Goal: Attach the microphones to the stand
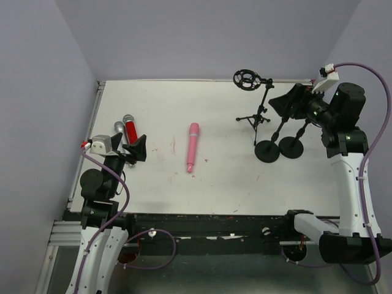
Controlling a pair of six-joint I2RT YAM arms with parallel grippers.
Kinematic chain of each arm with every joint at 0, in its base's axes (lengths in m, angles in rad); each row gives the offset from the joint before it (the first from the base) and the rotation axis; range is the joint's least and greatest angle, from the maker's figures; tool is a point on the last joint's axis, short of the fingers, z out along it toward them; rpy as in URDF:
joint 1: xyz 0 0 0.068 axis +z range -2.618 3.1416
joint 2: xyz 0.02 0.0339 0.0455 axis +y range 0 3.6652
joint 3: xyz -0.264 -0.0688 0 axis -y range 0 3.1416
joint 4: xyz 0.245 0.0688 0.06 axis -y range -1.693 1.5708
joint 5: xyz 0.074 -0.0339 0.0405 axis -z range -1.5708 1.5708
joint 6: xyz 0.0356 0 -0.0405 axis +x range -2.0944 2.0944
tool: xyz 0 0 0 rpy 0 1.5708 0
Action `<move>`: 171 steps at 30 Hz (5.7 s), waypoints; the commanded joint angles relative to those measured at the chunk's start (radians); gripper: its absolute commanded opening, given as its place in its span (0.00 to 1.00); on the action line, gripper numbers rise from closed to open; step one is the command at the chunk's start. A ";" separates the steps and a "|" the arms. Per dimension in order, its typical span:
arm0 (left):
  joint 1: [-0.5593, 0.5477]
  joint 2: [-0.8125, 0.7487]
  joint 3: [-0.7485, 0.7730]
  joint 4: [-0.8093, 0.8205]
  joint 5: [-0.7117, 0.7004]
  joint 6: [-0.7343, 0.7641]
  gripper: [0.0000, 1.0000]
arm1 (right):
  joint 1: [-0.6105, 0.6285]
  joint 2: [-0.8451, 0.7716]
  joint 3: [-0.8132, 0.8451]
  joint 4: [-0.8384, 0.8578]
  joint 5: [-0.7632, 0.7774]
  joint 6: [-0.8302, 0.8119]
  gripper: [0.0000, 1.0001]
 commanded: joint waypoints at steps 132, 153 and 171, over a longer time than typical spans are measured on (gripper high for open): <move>-0.003 0.108 0.035 0.031 0.206 0.038 0.99 | 0.381 0.588 0.048 0.216 -0.504 -0.714 0.16; -0.007 0.321 0.087 -0.013 0.327 -0.198 0.99 | 0.373 0.324 -0.007 0.063 -0.240 -0.734 1.00; -0.452 0.955 0.345 -0.343 -0.136 -0.333 0.96 | 0.361 0.117 -0.070 -0.275 -0.434 -0.995 1.00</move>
